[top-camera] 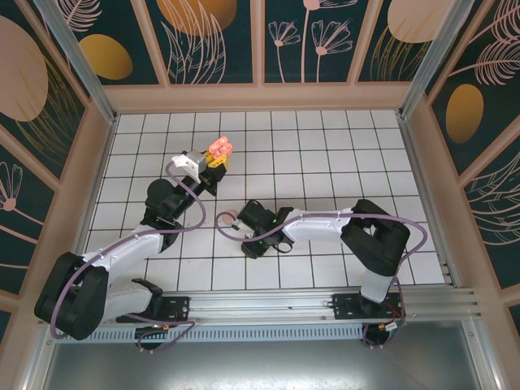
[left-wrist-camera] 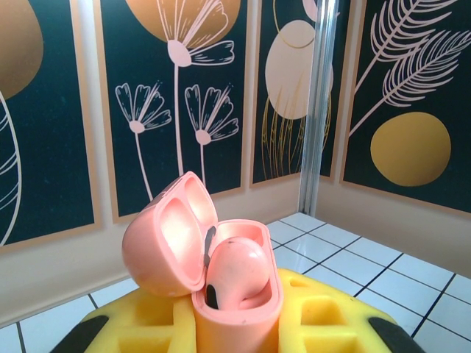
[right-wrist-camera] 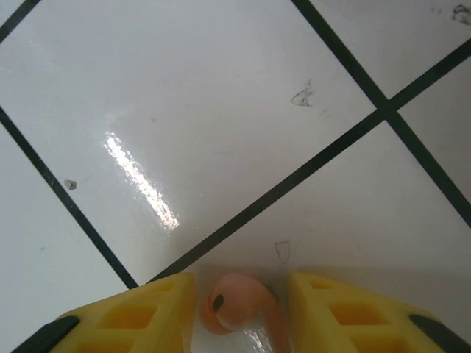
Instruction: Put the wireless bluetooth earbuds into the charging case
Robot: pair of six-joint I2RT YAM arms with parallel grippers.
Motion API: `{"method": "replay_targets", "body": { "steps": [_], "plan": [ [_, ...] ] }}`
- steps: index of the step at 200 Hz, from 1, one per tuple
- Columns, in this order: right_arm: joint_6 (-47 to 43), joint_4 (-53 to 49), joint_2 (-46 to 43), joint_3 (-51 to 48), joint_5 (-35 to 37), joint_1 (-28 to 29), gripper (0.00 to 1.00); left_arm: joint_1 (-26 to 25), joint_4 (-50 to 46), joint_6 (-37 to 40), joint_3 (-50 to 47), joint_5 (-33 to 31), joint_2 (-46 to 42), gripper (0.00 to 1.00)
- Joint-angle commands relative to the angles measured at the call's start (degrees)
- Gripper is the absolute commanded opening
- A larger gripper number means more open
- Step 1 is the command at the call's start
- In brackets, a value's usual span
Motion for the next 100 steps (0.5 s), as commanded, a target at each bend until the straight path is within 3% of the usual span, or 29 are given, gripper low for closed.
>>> {"method": "replay_targets", "body": {
  "steps": [1, 29, 100],
  "plan": [
    [2.56, -0.32, 2.37, 0.54, 1.68, 1.4, 0.34, 0.49, 1.18, 0.57, 1.76, -0.38, 0.31, 0.0],
    [5.97, -0.09, 2.17, -0.7, 5.09, 1.68, 0.26, 0.49, 1.06, 0.53, 1.85, -0.34, 0.33, 0.0],
    [21.22, -1.81, -3.11, -3.5, 12.21, -2.25, 0.21, 0.49, 0.98, 0.02, 2.21, -0.07, 0.51, 0.0]
  ]
}}
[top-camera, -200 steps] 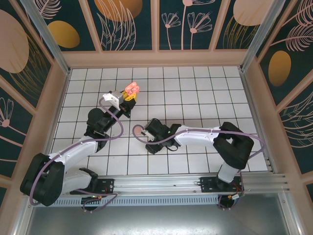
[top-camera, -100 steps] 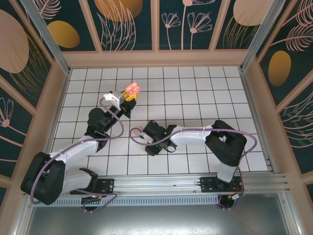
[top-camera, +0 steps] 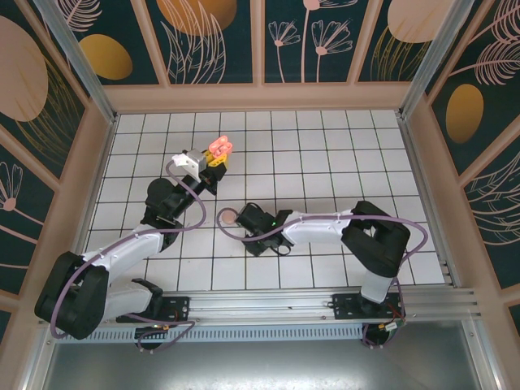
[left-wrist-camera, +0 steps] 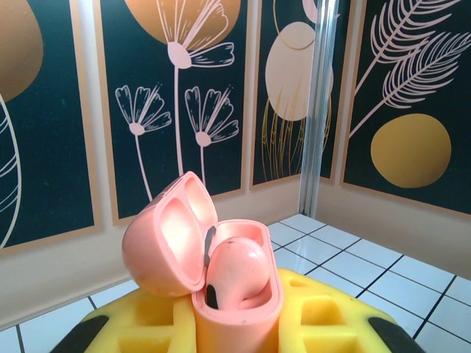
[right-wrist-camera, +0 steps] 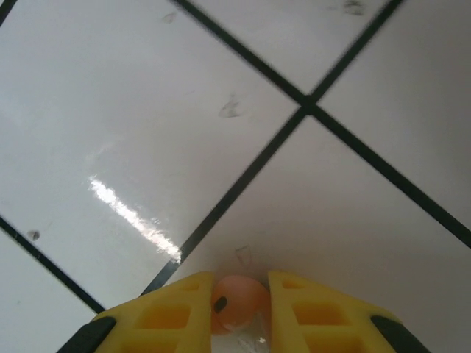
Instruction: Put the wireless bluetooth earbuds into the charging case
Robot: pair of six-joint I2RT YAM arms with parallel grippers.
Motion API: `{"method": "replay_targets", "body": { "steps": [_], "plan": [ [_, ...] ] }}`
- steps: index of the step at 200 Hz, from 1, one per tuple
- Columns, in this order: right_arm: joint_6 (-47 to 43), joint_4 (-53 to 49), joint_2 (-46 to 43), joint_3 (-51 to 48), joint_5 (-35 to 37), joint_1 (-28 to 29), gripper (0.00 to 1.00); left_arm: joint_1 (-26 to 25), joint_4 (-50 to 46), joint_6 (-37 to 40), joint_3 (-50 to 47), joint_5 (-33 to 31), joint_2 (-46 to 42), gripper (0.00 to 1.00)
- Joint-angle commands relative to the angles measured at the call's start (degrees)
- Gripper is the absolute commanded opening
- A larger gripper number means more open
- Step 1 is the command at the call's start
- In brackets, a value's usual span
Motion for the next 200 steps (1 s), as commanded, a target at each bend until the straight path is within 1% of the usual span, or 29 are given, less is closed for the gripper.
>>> {"method": "replay_targets", "body": {
  "steps": [1, 12, 27, 61, 75, 92, 97, 107, 119, 139, 173, 200],
  "plan": [
    [9.08, -2.76, -2.4, -2.71, 5.16, -3.03, 0.21, 0.45, 1.09, 0.03, 1.66, -0.05, 0.23, 0.0],
    [12.88, -2.76, -3.81, -3.78, 5.39, -4.45, 0.21, 0.45, 1.02, 0.11, 1.59, -0.04, 0.14, 0.0],
    [16.7, -1.7, -5.67, -5.25, 3.72, -6.13, 0.21, 0.45, 1.02, 0.02, 1.57, -0.13, 0.05, 0.0],
    [21.33, -1.48, -7.13, -5.4, 1.74, -7.49, 0.25, 0.45, 1.19, -0.07, 1.31, -0.13, 0.14, 0.0],
    [22.18, -2.67, -6.69, -4.4, 1.98, -7.71, 0.3, 0.45, 1.34, -0.23, 1.31, -0.04, 0.23, 0.0],
    [22.23, -4.2, -6.4, -2.94, 2.81, -7.85, 0.43, 0.45, 1.37, -0.24, 1.23, -0.03, 0.23, 0.0],
    [22.05, -4.6, -6.53, -2.55, 3.13, -7.88, 0.46, 0.44, 1.35, -0.32, 1.22, -0.04, 0.22, 0.0],
    [21.23, -5.44, -6.74, -1.86, 4.01, -7.88, 0.49, 0.45, 1.37, -0.24, 1.13, -0.04, 0.03, 0.0],
    [19.38, -5.96, -7.11, -1.23, 4.53, -7.88, 0.51, 0.49, 1.37, -0.12, 1.04, -0.2, -0.1, 0.0],
    [15.12, -6.16, -7.58, -0.38, 4.47, -7.79, 0.51, 0.45, 1.31, 0.07, 0.95, -0.3, -0.35, 0.0],
    [4.97, -6.84, -6.92, 0.58, 2.43, -7.43, 0.52, 0.45, 1.19, 0.39, 0.78, -0.48, -0.65, 0.0],
    [0.49, -7.22, -6.24, 0.55, 2.44, -7.59, 0.52, 0.45, 1.02, 0.46, 0.78, -0.56, -1.01, 0.0]
  ]
}}
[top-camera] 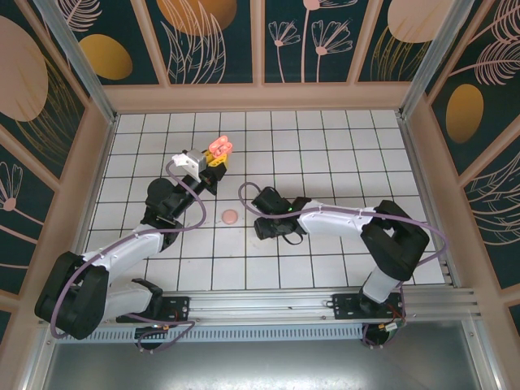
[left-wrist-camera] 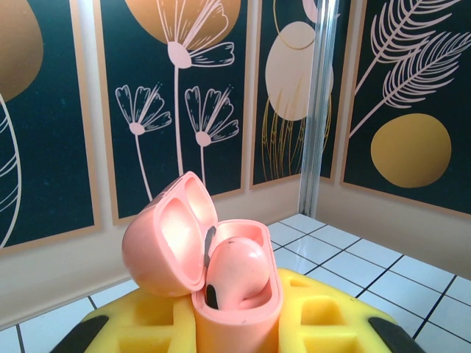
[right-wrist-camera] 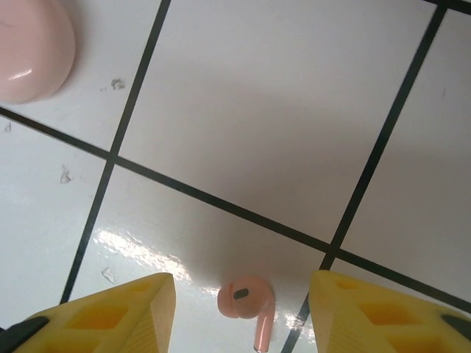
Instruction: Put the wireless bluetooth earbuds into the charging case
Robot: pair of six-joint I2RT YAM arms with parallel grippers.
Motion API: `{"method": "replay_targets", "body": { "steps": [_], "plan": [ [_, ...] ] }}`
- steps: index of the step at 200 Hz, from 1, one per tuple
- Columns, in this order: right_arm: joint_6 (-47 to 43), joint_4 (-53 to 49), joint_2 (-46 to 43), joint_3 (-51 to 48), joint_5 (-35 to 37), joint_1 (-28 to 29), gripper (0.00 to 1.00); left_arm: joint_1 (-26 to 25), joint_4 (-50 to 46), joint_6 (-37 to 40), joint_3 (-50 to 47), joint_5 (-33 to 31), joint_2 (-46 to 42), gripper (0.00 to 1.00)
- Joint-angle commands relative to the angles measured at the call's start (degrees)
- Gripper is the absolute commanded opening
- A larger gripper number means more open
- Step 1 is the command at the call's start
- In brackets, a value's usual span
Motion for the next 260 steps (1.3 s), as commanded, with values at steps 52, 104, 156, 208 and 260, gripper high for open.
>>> {"method": "replay_targets", "body": {
  "steps": [52, 104, 156, 208, 260],
  "plan": [
    [-8.46, -2.28, 2.85, 2.84, -0.39, -0.11, 0.49, 0.45, 0.84, 0.37, 0.81, -0.74, -1.16, 0.0],
    [-7.48, -2.17, 5.74, 3.43, 0.12, 0.17, 0.44, 0.45, 0.85, 0.46, 0.86, -0.74, -1.08, 0.0],
    [-6.38, -2.15, 6.93, 3.15, 0.34, 0.33, 0.38, 0.53, 0.89, 0.63, 0.69, -0.83, -1.08, 0.0],
    [-5.51, -1.82, 7.08, 2.44, 0.19, 0.61, 0.35, 0.53, 0.89, 0.55, 0.61, -0.75, -1.12, 0.0],
    [-4.14, -2.5, 6.45, 1.77, 1.07, 1.22, 0.36, 0.54, 0.98, 0.42, 0.78, -0.65, -1.01, 0.0]
  ]
}}
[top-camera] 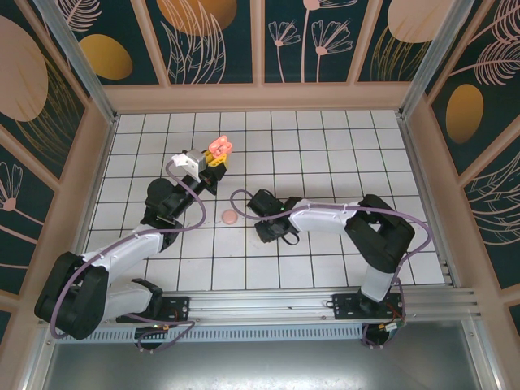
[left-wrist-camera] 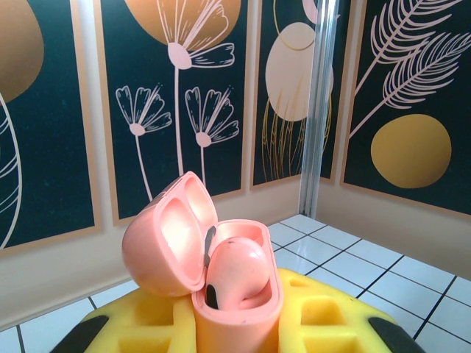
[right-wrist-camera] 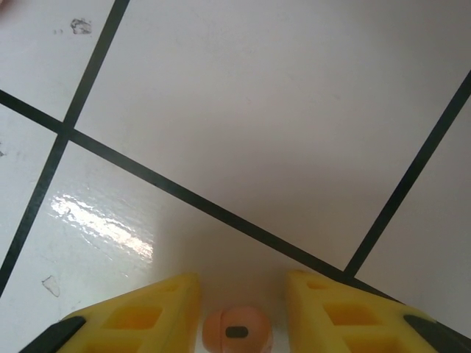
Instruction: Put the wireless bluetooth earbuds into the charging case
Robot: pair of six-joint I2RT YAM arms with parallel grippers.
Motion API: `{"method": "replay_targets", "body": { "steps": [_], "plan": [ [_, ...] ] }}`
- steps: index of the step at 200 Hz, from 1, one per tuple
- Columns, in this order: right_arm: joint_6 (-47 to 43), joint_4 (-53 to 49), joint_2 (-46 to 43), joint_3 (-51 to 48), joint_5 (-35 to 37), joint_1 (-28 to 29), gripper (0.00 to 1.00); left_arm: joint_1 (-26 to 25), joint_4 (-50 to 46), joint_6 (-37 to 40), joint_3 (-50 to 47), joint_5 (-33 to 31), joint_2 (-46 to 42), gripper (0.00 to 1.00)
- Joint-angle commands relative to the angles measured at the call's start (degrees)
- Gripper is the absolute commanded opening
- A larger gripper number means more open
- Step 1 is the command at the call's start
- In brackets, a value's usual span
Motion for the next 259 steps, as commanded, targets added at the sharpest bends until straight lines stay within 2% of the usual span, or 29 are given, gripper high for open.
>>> {"method": "replay_targets", "body": {
  "steps": [1, 69, 194, 238, 259],
  "plan": [
    [1.63, -1.23, 0.43, -0.53, 0.59, 0.81, 0.36, 0.54, 1.0, 0.42, 0.78, -0.59, -0.84, 0.0],
    [3.5, -1.19, -1.67, -2.48, 1.42, 0.94, 0.37, 0.54, 1.09, 0.07, 1.0, -0.11, -0.52, 0.0],
    [4.82, -2.55, -2.79, -3.04, 4.19, 2.27, 0.34, 0.53, 1.17, -0.26, 1.04, 0.25, -0.54, 0.0],
    [5.09, -1.93, -2.41, -3.14, 4.48, 2.27, 0.22, 0.53, 1.17, -0.27, 1.22, 0.34, -0.42, 0.0],
    [5.5, -1.82, -4.07, -2.9, 5.82, 2.1, 0.21, 0.53, 0.91, -0.35, 1.31, 0.51, -0.26, 0.0]
  ]
}}
